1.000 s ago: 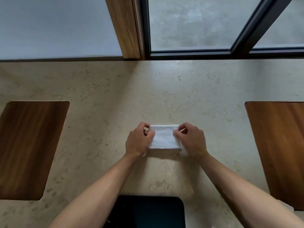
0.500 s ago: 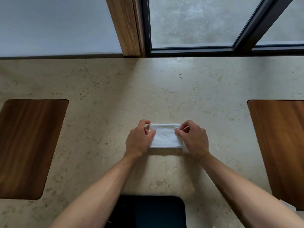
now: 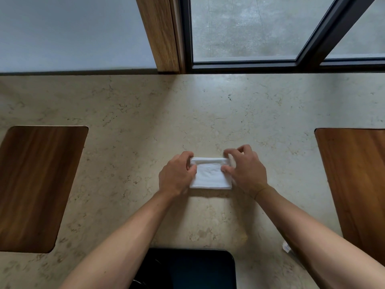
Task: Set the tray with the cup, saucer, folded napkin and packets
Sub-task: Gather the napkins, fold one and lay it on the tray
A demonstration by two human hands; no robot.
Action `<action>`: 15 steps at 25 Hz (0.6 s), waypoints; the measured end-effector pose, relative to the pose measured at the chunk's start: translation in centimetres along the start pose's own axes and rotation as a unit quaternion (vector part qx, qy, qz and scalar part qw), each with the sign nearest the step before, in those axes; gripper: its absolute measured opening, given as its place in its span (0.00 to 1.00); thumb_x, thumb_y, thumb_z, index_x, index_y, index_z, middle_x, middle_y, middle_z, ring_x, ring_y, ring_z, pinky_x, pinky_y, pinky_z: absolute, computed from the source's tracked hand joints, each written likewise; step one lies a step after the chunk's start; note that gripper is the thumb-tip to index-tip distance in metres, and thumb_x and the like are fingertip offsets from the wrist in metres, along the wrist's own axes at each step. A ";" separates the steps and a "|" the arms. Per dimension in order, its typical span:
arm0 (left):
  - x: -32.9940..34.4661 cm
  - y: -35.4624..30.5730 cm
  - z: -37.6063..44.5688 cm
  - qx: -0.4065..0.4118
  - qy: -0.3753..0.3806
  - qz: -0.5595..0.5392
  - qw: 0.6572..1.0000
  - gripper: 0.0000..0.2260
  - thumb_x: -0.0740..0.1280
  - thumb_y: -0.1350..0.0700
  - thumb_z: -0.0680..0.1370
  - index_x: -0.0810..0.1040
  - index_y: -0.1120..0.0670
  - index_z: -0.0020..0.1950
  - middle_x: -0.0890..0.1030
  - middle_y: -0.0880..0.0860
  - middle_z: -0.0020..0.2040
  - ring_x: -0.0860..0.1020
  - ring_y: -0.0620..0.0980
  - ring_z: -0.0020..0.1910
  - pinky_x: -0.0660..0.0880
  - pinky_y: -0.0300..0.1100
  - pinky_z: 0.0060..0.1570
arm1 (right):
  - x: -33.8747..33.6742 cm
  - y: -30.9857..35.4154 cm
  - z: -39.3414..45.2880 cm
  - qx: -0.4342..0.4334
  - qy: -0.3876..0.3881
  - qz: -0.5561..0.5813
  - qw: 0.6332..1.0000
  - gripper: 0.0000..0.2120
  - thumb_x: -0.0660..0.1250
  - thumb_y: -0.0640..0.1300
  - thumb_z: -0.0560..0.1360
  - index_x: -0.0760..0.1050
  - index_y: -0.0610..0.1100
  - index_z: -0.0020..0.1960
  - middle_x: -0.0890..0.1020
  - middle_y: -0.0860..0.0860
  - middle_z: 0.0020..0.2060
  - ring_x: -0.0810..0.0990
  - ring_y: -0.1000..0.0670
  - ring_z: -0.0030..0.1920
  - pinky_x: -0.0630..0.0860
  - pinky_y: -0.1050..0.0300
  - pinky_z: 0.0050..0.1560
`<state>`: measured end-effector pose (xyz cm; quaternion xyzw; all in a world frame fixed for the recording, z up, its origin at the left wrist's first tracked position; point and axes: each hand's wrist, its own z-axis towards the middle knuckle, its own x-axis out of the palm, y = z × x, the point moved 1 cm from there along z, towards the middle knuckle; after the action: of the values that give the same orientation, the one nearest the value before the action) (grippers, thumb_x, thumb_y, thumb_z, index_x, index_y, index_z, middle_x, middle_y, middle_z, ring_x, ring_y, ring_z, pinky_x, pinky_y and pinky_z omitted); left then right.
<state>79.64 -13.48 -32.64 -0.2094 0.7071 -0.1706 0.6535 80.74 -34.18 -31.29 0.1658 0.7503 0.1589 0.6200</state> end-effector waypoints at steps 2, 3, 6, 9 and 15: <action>-0.2 -0.1 0.5 -0.003 0.019 0.025 0.999 0.09 0.66 0.49 0.76 0.76 0.48 0.56 0.77 0.47 0.45 0.77 0.47 0.38 0.80 0.45 0.37 | -0.3 0.3 0.2 -0.031 -0.002 -0.037 0.999 0.14 0.71 0.53 0.72 0.76 0.54 0.57 0.73 0.50 0.54 0.71 0.49 0.51 0.77 0.53 0.47; -0.3 -0.2 0.8 -0.007 0.032 0.036 0.999 0.09 0.66 0.49 0.76 0.75 0.48 0.55 0.76 0.48 0.47 0.77 0.48 0.38 0.80 0.46 0.38 | -0.3 0.5 0.2 -0.040 0.002 -0.050 0.998 0.13 0.70 0.53 0.73 0.76 0.53 0.56 0.73 0.50 0.54 0.71 0.49 0.51 0.76 0.53 0.47; -0.5 -0.6 1.7 -0.011 0.075 0.057 0.996 0.09 0.68 0.50 0.74 0.74 0.50 0.52 0.71 0.49 0.51 0.76 0.49 0.40 0.81 0.47 0.40 | -0.3 1.0 0.7 -0.036 0.032 -0.065 0.997 0.10 0.69 0.50 0.74 0.75 0.50 0.54 0.73 0.50 0.55 0.70 0.48 0.53 0.74 0.53 0.50; -0.6 -0.9 2.0 -0.015 0.087 0.041 0.995 0.08 0.69 0.52 0.73 0.73 0.51 0.49 0.69 0.50 0.51 0.75 0.49 0.43 0.79 0.45 0.41 | -0.2 1.3 0.9 -0.043 0.048 -0.058 0.996 0.06 0.66 0.45 0.74 0.73 0.50 0.50 0.73 0.50 0.53 0.69 0.48 0.51 0.73 0.52 0.50; -1.4 -0.5 1.1 0.024 0.094 -0.051 0.994 0.04 0.67 0.58 0.73 0.72 0.54 0.43 0.76 0.52 0.40 0.74 0.52 0.41 0.75 0.48 0.38 | 0.0 1.1 -0.2 0.002 0.056 0.115 0.992 0.07 0.66 0.39 0.71 0.70 0.48 0.45 0.76 0.52 0.36 0.74 0.47 0.42 0.74 0.49 0.41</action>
<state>80.85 -13.16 -31.22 -0.2123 0.7496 -0.2397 0.5793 80.59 -33.22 -30.79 0.2431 0.7602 0.2363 0.5542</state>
